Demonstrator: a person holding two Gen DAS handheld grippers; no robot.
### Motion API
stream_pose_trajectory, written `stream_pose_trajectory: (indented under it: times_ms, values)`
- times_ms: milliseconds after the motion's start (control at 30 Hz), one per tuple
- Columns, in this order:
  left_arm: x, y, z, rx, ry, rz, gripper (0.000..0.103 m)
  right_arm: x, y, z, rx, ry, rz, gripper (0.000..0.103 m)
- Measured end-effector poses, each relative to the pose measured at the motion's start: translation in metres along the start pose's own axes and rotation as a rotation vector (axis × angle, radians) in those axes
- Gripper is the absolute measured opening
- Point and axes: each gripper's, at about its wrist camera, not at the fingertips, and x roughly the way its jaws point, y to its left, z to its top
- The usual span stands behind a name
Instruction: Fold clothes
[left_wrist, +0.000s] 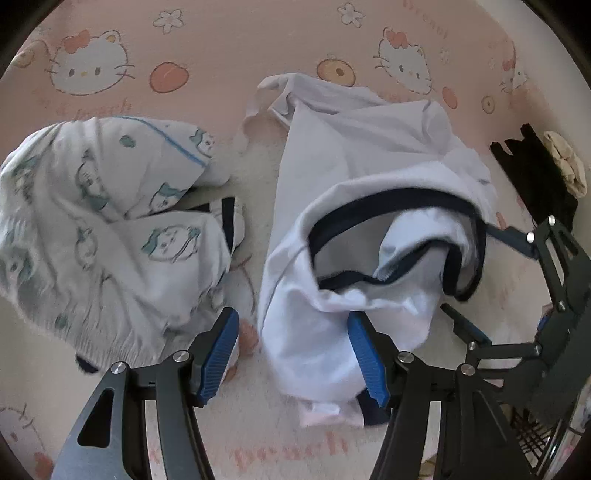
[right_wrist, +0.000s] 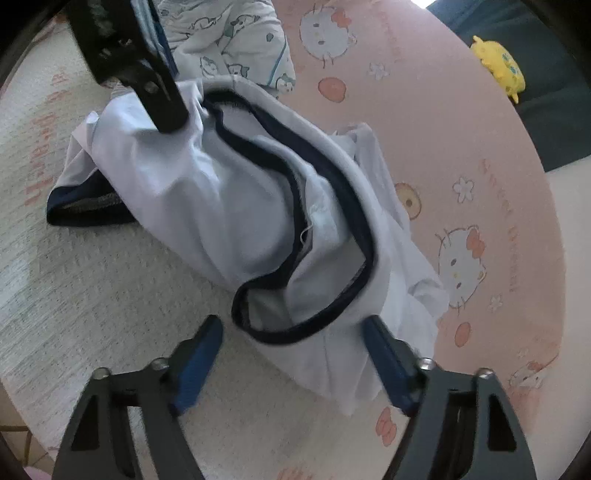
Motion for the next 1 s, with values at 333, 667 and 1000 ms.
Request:
stream_pose_trajectory:
  times_ms: [333,667,1000]
  values:
    - [0.004,-0.003,-0.008,-0.006,-0.02,0.002,0.049,-0.017,-0.033,0.009,0.096,-0.01,-0.001,0.01]
    - [-0.022,-0.008,-0.008,0.109,-0.136,0.107,0.01,-0.038,-0.085,0.01,0.213,-0.011,-0.118,0.01]
    - [-0.041,0.015,0.012,0.059,-0.194,0.168,0.005,-0.039,-0.15,-0.006,0.428,0.041,0.006,0.01]
